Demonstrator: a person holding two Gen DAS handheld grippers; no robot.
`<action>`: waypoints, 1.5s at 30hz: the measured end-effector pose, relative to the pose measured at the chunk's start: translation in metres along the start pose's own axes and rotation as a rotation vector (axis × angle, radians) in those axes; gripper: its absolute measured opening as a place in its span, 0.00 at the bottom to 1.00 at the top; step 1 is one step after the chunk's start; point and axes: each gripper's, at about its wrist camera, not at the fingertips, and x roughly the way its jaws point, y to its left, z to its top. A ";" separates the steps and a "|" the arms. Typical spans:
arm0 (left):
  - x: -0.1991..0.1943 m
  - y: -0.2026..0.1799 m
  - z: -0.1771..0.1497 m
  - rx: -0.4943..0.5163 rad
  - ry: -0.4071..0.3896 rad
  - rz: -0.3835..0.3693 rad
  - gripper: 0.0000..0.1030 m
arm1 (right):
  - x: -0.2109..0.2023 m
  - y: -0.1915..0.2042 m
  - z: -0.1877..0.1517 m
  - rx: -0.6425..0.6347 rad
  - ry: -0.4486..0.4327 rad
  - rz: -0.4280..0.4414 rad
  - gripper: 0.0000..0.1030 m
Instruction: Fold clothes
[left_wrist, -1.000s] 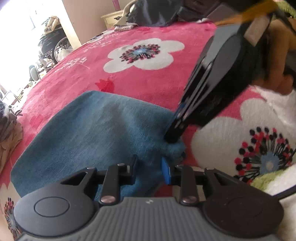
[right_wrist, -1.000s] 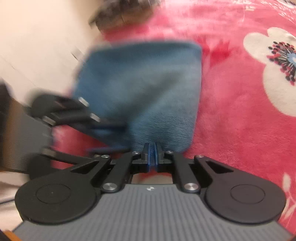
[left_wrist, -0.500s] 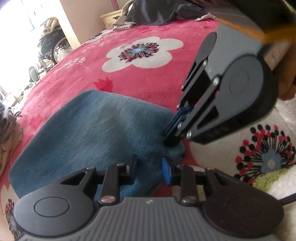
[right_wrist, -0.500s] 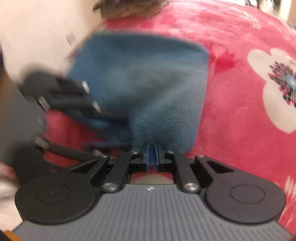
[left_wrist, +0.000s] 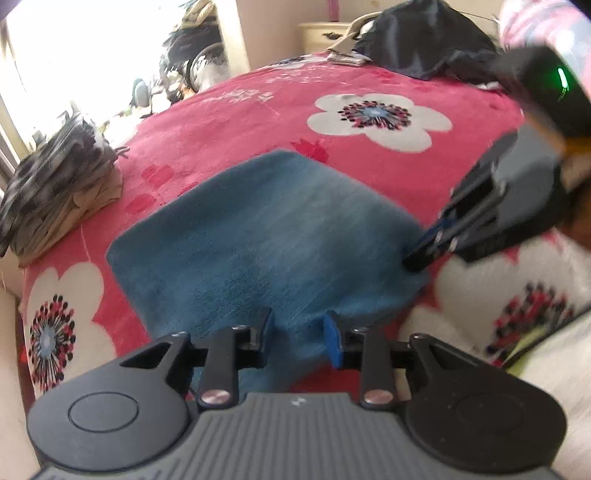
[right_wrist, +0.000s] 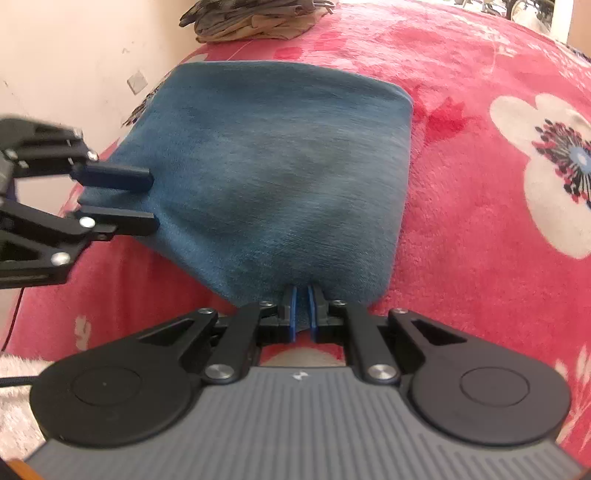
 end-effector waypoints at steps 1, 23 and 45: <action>0.002 -0.002 -0.002 0.017 -0.009 0.010 0.33 | 0.000 -0.001 0.000 0.011 0.000 0.005 0.05; -0.024 0.049 -0.039 -0.358 -0.024 0.082 0.47 | -0.002 -0.020 -0.005 0.151 -0.006 0.081 0.05; -0.035 0.059 0.031 -0.364 -0.165 0.127 0.43 | -0.074 -0.062 0.030 0.282 -0.201 0.085 0.10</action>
